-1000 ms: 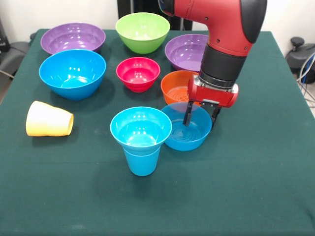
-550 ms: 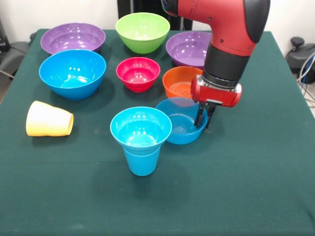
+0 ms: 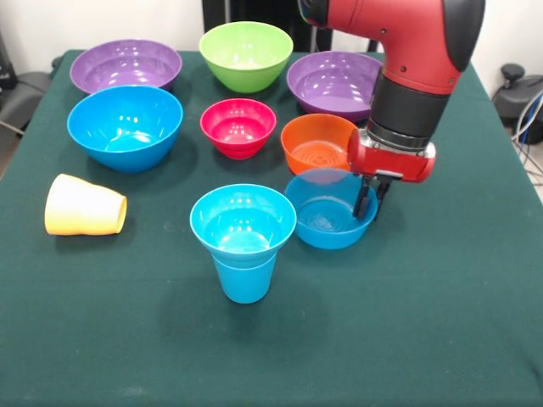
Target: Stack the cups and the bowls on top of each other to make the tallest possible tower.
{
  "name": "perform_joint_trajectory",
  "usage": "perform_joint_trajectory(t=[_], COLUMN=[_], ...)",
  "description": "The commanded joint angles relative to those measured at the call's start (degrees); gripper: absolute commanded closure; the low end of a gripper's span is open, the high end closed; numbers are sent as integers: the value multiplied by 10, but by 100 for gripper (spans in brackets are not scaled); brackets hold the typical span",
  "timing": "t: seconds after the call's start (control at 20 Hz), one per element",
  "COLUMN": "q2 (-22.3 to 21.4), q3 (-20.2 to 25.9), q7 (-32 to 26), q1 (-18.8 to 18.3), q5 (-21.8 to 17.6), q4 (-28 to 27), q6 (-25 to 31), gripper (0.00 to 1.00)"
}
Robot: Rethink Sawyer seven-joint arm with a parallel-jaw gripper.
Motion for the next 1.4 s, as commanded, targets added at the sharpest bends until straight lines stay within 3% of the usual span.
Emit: perform_joint_trajectory(t=[0.05,0.6,1.15,1.4], q2=[20,23,-21,-7], q3=[51,56,29,2], q7=[95,107,124,146], q1=[14,34,58,65], q5=[11,32,52,66], q4=[-33,-57,-71,-133], q6=[48,75,169,235], gripper=[100,100,100,100])
